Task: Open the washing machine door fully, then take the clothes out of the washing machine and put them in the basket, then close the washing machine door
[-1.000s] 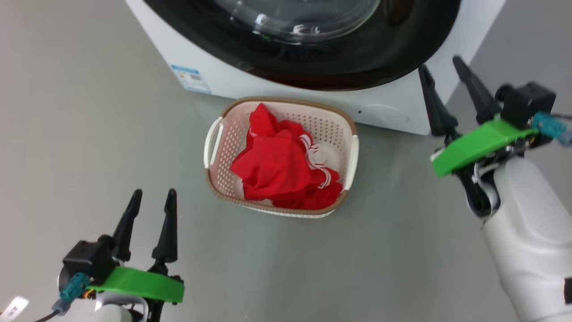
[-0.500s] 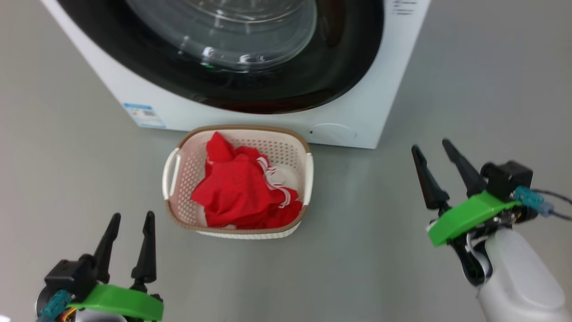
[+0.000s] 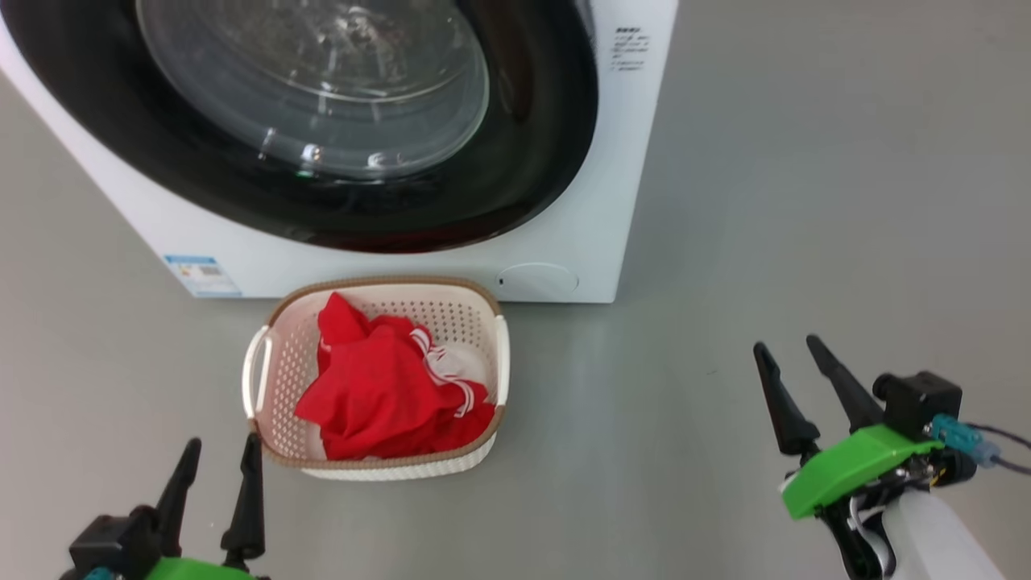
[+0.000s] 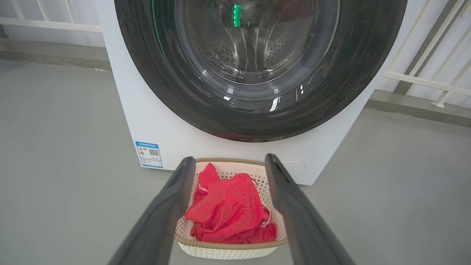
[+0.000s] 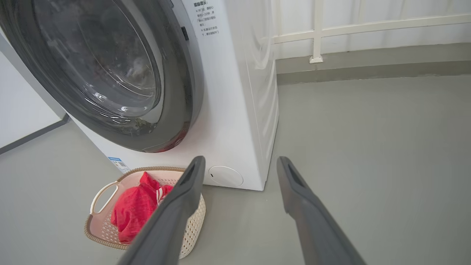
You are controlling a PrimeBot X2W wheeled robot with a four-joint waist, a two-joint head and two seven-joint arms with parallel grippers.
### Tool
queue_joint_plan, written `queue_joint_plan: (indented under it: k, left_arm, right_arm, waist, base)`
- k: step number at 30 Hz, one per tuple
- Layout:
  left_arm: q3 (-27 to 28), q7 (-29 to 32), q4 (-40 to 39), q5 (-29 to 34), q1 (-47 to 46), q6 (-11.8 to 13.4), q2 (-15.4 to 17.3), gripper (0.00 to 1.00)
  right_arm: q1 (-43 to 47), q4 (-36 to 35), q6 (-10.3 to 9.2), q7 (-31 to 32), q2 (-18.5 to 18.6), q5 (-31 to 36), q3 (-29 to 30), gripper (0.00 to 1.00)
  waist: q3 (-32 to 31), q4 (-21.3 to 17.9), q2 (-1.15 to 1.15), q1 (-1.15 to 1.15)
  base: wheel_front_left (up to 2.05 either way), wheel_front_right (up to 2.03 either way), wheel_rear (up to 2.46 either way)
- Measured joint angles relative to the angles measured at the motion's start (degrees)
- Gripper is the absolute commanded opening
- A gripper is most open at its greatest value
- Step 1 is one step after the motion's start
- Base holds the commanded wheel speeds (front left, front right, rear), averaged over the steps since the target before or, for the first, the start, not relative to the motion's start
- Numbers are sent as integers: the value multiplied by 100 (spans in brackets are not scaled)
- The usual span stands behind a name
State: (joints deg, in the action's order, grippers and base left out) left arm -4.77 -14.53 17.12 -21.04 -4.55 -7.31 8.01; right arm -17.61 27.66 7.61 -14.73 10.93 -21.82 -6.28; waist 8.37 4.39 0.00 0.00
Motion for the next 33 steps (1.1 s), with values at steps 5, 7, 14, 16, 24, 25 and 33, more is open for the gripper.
queue_joint_plan:
  k: [5, 7, 14, 16, 24, 25, 33]
  left_arm:
    - [44, 0, 40, 1, 108, 0, 1, 100]
    - [48, 0, 49, 1, 110, 0, 1, 100]
    - [71, 0, 67, 11, 208, 0, 5, 100]
    - [82, 0, 67, 11, 209, 0, 5, 100]
    - [111, 0, 54, 31, 322, 0, 8, 100]
    - [119, 0, 54, 45, 322, 0, 8, 100]
    - [133, 0, 48, 85, 319, 0, 5, 100]
  right_arm:
    - [281, -98, 0, 0, 5, 0, 142, 100]
    - [388, -141, 0, 0, 23, 0, 178, 100]
    - [704, -240, -1, 0, 46, 5, 297, 100]
    - [777, -245, -1, 0, 53, 8, 347, 100]
    - [954, -300, -1, 0, 43, 18, 443, 100]
    - [954, -300, -1, 0, 42, 32, 455, 100]
    - [954, -304, -1, 0, 23, 109, 485, 100]
  waist:
    - [-161, -150, 0, 0]
    - [-213, -191, 0, 0]
    - [-322, -278, 0, 0]
    - [-354, -289, 0, 0]
    - [-406, -327, 0, 0]
    - [-400, -328, 0, 0]
    - [-378, -322, 0, 0]
  base:
    - [0, 0, 0]
    - [0, 0, 0]
    - [0, 0, 0]
    - [0, 0, 0]
    - [0, 0, 0]
    - [0, 0, 0]
    - [0, 0, 0]
